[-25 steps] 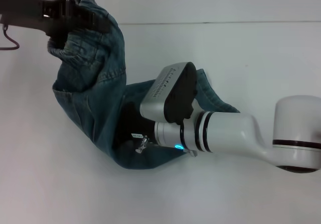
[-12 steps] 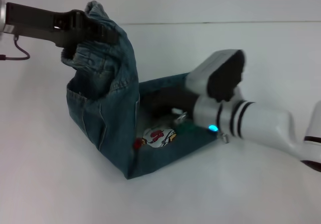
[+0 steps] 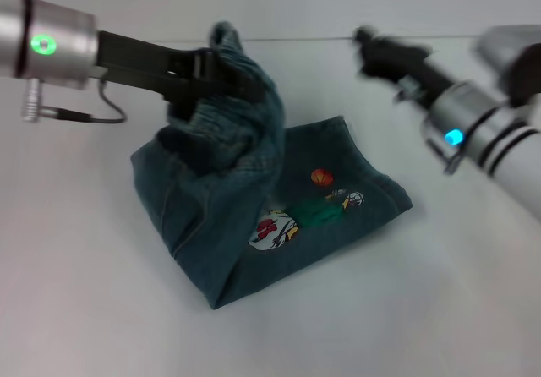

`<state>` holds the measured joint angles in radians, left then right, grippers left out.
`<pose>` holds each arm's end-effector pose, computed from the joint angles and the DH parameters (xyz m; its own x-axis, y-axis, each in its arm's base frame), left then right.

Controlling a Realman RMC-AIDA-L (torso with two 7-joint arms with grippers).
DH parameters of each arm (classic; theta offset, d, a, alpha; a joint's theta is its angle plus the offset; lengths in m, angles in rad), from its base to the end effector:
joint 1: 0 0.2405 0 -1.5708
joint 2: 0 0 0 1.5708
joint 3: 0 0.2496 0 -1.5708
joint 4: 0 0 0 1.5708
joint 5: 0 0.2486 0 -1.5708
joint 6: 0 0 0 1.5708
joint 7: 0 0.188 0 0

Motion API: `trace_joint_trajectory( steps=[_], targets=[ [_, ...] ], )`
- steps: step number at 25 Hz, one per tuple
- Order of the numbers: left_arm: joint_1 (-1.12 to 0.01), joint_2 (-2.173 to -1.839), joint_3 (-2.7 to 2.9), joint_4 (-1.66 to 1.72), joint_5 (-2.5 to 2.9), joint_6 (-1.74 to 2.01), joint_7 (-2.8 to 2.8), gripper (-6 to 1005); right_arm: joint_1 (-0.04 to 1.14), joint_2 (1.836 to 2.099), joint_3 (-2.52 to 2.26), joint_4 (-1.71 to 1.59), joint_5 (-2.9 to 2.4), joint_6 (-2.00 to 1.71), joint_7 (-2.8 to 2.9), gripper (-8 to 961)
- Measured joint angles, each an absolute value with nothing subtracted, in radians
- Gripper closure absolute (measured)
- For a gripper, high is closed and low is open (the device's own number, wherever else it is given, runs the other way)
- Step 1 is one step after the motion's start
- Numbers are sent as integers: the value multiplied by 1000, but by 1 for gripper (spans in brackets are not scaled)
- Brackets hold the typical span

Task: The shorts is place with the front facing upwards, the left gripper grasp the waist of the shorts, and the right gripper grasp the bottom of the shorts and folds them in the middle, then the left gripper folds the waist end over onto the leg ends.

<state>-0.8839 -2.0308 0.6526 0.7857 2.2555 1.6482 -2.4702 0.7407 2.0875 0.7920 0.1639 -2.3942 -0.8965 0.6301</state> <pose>-0.1494 0.4423 -0.0018 0.4233 0.8645 0.2710 0.8675 -0.4730 0.1537 0.2369 0.4717 -0.0921 0.4646 -0.1845 -0.8661 -0.8434 -0.3903 -0.3693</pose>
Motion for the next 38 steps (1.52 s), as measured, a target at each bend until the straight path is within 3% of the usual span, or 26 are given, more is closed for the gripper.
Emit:
trace_joint_trajectory(
  steps=[3, 12, 15, 28, 38],
  targets=[
    [-895, -2062, 704, 784, 2255, 1589, -2466, 858, 721, 2081, 871, 162, -2394, -941, 626, 919],
    [-912, -2144, 796, 773, 2254, 1464, -2438, 835, 679, 2024, 974, 168, -2399, -990, 734, 889],
    [-917, -2152, 803, 768, 2253, 1455, -2430, 827, 675, 2022, 975, 167, -2400, -991, 748, 662],
    [-972, -2169, 926, 618, 2131, 1285, -2420, 793, 675, 2035, 969, 163, -2401, -987, 740, 458],
    [-922, -2167, 957, 633, 1985, 1300, -2305, 391, 669, 2032, 959, 161, -2401, -984, 746, 416]
  ],
)
